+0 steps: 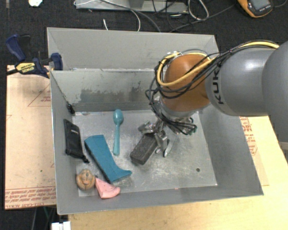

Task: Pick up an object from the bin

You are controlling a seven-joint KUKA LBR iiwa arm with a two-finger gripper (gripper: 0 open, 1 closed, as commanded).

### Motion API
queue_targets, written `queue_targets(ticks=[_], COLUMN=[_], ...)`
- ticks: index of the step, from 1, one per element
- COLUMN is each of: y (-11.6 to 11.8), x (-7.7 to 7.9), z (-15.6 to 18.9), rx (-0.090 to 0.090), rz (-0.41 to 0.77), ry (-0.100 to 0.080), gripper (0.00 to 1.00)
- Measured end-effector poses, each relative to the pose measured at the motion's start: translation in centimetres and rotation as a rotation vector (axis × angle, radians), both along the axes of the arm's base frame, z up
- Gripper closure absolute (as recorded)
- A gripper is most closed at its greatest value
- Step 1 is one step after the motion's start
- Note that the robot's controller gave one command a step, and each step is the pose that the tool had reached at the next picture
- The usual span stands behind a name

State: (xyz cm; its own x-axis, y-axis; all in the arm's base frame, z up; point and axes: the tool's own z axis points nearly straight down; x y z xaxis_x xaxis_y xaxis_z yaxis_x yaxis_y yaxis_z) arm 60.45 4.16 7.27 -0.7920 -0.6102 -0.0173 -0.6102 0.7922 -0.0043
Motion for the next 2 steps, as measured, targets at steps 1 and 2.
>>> queue_targets(ticks=[1,2], y=[0.0,0.0], x=[0.0,-0.2], z=[0.2,2.0], rx=[0.001,0.0], rz=[-0.001,-0.002], ry=[0.0,0.006], gripper=[1.0,1.0])
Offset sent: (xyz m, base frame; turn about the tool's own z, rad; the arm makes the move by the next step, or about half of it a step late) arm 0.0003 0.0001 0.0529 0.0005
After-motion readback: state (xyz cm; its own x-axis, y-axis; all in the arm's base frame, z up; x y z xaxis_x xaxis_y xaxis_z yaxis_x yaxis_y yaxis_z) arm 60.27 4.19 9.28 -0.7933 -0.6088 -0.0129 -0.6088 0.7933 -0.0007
